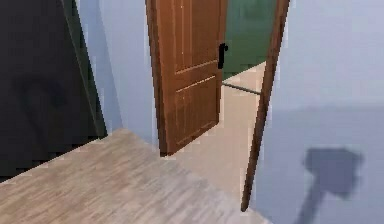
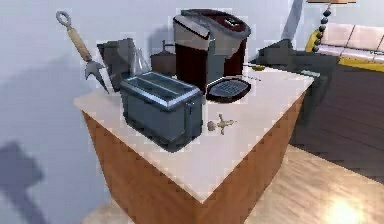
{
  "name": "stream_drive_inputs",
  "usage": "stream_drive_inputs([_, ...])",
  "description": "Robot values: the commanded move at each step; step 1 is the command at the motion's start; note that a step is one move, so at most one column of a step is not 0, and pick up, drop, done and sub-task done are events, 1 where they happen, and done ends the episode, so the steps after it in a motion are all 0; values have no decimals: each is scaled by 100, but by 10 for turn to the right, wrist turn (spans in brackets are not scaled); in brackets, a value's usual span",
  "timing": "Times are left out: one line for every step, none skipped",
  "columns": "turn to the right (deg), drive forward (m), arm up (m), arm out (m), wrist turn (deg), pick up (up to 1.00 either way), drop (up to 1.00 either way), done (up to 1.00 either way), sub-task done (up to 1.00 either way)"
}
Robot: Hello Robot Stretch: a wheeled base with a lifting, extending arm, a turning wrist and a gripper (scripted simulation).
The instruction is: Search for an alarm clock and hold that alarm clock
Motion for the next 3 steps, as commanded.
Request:
stream_drive_inputs([0,100,0,0,0,0,0,0,0])
stream_drive_inputs([0,35,0,0,0,0,0,0,0])
stream_drive_inputs([450,0,0,0,0,0,0,0,0])
